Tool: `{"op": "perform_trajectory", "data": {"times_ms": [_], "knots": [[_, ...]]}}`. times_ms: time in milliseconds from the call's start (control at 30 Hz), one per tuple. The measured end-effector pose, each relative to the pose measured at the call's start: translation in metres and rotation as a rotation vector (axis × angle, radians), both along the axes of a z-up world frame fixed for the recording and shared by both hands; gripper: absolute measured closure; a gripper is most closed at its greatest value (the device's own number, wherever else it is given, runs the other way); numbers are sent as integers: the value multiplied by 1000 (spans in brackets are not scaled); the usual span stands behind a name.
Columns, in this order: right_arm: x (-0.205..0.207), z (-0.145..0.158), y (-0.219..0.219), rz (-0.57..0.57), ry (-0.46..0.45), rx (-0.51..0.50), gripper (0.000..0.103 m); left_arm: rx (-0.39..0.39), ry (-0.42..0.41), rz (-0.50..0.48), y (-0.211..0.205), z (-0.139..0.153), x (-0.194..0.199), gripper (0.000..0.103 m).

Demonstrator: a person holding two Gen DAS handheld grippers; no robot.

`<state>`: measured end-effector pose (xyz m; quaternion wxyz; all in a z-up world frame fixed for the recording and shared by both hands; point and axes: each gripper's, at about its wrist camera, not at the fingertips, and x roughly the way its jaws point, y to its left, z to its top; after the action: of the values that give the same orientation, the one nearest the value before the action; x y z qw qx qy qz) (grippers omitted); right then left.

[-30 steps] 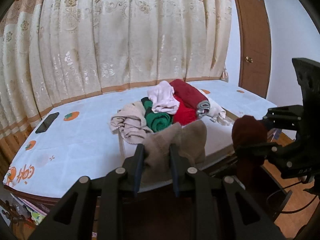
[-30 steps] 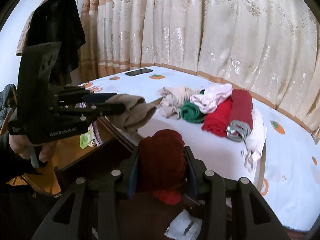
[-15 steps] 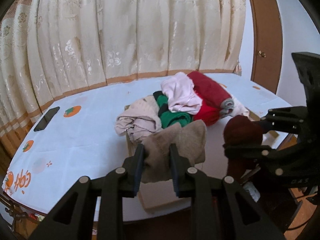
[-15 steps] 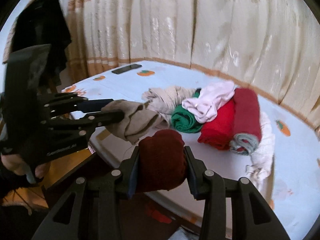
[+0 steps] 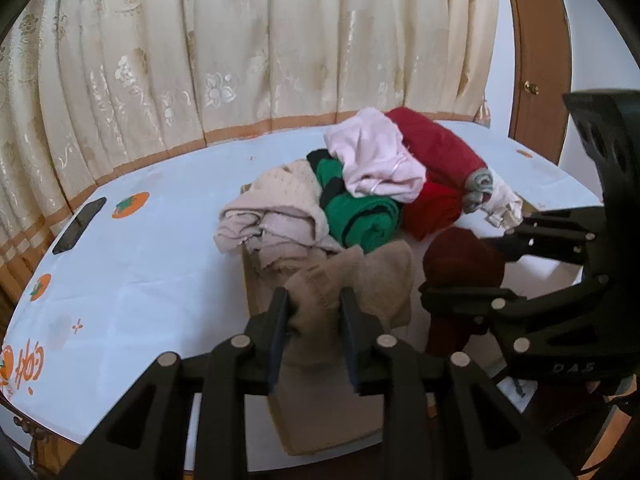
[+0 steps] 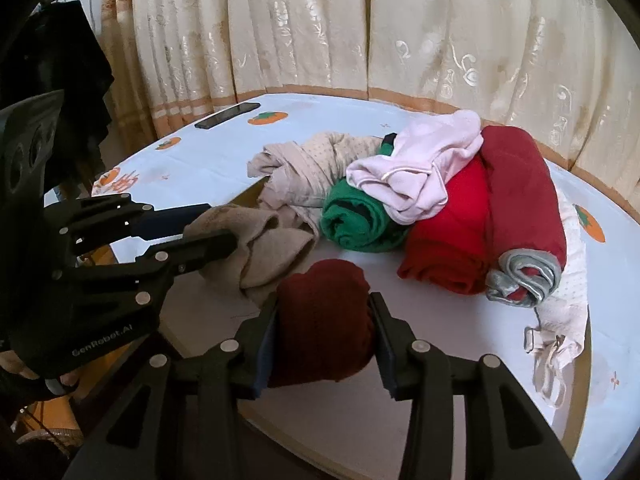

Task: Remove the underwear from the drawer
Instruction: 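Lower beige garment into tray, open left gripper while right gripper releases dark red sock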

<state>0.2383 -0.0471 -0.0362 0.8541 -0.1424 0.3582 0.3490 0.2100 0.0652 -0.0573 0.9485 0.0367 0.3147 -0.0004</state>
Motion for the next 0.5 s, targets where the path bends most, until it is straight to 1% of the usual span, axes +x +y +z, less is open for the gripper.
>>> {"op": "perform_trajectory", "data": {"times_ms": [100, 167, 200, 267, 500], "knots": [[5, -4, -1, -18, 19, -2, 44, 14, 2, -5, -2, -2, -1, 70], [5, -2, -4, -28, 13, 11, 40, 22, -12, -6, -3, -1, -5, 62], [5, 0, -7, -34, 7, 21, 39, 21, -16, -9, -3, 0, -6, 59], [5, 2, -10, -38, 2, 30, 39, 21, -22, -5, -3, 2, -7, 51], [2, 6, -14, -40, -1, 35, 39, 22, -28, -2, -3, 5, -9, 51]]}}
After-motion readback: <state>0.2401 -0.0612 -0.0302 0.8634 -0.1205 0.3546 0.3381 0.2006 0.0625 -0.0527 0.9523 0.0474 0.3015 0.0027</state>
